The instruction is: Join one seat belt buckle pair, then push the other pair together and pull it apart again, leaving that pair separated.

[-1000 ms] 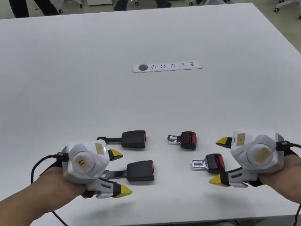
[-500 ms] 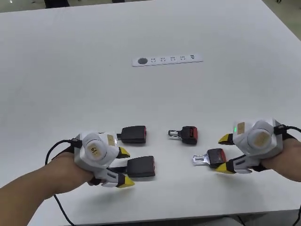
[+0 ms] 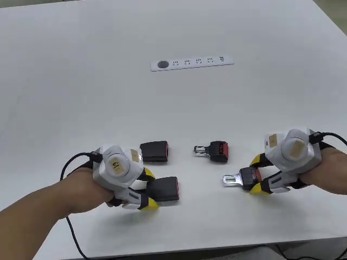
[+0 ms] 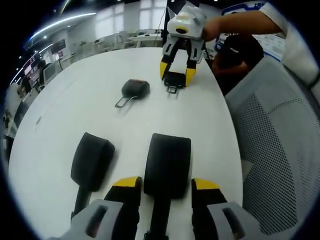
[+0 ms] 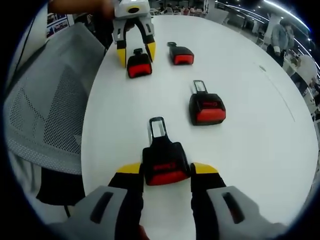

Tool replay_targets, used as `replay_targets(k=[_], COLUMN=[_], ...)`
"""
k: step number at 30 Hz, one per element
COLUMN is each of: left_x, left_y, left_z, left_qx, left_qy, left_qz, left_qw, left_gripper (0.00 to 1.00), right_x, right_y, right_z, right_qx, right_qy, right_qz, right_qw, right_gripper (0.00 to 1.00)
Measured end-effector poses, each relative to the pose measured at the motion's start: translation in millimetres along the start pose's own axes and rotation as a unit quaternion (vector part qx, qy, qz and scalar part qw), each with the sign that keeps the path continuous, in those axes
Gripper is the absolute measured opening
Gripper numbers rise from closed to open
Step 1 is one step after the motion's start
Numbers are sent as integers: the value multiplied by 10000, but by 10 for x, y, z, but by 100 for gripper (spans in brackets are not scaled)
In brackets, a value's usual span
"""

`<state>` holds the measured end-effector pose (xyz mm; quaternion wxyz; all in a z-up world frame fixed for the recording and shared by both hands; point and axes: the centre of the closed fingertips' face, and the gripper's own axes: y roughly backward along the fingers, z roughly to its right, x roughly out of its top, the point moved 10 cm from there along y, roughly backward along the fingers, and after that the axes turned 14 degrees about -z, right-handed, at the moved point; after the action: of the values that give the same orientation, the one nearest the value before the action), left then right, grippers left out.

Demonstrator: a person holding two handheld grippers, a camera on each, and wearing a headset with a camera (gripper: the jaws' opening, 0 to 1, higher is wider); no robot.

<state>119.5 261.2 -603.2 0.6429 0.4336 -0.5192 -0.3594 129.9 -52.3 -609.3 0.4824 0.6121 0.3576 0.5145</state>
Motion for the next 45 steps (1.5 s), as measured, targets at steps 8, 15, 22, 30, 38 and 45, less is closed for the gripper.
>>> replay_targets(k=[8,15,22,30,38,45], left_x=[71,28,75,74,58,50], left_y=[-16,-33,-26,-41,-50,-48], left_z=[7,-65,-41,-52,-59,-48], left_qx=[116,108,84,75,73,79], left_qy=[-410,-497,-580,-613,-615,-604], left_qz=[-219,-258,-347,-420,-419,-374], left_qw=[9989,9984,9977,9972,9972,9974], left_gripper=[34,33,33,33,33,33], right_x=[6,17,27,52,150,292], right_y=[9,16,15,13,-5,-63], right_z=[17,50,40,12,-97,-201], right_qx=[51,43,20,-30,-21,-17], right_qy=[165,179,140,80,97,74], right_qz=[-44,-195,-265,-333,-237,-59], right_qw=[9998,9996,9995,9994,9997,10000], right_gripper=[35,35,35,34,34,34])
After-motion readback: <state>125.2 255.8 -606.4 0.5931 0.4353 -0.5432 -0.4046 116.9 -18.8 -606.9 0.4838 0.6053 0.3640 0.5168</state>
